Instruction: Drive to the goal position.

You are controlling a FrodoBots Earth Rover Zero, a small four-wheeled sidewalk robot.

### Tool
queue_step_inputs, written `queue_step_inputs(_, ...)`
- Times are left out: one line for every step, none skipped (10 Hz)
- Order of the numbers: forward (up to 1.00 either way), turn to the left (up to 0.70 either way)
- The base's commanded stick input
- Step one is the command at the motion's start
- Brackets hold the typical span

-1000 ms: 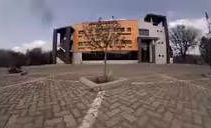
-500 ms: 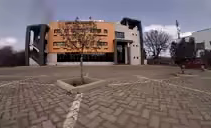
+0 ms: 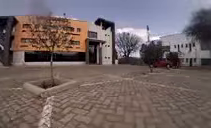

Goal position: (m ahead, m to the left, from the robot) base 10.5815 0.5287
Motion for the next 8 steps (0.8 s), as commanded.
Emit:
queue_step_inputs(0.70, 0.00)
queue_step_inputs(0.70, 0.00)
queue_step_inputs(0.70, 0.00)
queue_step_inputs(0.70, 0.00)
queue_step_inputs(0.70, 0.00)
queue_step_inputs(0.70, 0.00)
queue_step_inputs(0.70, 0.00)
queue_step_inputs(0.70, 0.00)
